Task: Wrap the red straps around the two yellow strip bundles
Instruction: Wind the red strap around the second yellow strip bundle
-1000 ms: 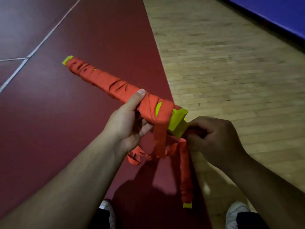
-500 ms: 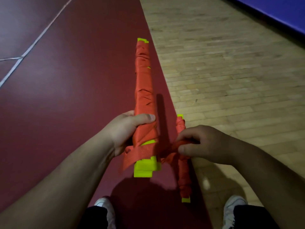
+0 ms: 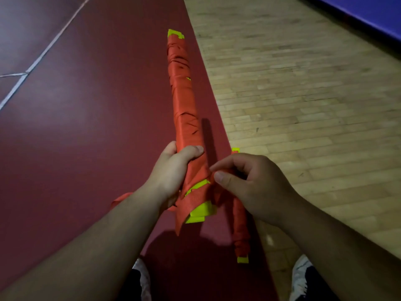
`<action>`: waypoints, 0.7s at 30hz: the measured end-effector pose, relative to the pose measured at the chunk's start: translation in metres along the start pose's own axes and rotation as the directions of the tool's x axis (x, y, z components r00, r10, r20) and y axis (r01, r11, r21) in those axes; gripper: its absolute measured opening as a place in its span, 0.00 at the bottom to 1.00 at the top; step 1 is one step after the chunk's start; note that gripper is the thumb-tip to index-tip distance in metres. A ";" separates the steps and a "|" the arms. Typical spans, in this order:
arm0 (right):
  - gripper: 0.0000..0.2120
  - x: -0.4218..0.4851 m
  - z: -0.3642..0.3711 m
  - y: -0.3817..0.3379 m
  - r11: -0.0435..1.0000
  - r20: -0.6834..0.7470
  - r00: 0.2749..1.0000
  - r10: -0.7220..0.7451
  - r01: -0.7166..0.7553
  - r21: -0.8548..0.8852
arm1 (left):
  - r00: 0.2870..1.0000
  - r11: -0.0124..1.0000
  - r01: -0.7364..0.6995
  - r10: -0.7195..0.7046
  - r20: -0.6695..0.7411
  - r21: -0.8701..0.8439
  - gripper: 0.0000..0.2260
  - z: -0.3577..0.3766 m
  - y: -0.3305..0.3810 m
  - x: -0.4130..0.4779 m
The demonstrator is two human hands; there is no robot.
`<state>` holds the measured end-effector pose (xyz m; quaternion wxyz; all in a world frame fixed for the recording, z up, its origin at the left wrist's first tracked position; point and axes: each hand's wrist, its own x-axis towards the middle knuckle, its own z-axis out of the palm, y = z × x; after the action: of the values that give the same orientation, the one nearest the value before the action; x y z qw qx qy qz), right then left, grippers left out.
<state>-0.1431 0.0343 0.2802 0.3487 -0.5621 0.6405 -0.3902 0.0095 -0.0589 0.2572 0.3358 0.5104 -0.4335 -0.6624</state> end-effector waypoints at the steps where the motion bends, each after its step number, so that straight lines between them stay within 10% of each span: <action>1: 0.05 0.001 -0.002 -0.001 0.999 -0.017 1.000 0.003 -0.002 0.045 | 0.998 0.993 0.044 -0.040 0.047 -0.106 0.13 0.002 0.002 -0.002; 6: 0.06 0.000 -0.006 -0.006 0.996 0.007 0.999 0.048 -0.048 0.078 | 0.982 0.956 0.181 -0.163 0.095 -0.231 0.14 0.010 -0.005 -0.003; 11: 0.17 -0.010 0.000 -0.012 0.997 0.070 0.996 0.048 -0.044 -0.063 | 0.954 0.911 0.282 -0.299 -0.011 -0.300 0.39 0.008 -0.024 0.011; 21: 0.37 -0.012 0.020 0.003 0.712 0.192 0.947 -0.257 0.319 -0.626 | 0.945 0.949 0.234 -0.274 -0.181 -0.211 0.20 0.005 -0.030 0.007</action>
<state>-0.1251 0.0443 0.2681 0.0957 -0.7576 0.6235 -0.1677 0.0029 -0.0516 0.2279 0.3372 0.5950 -0.2621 -0.6809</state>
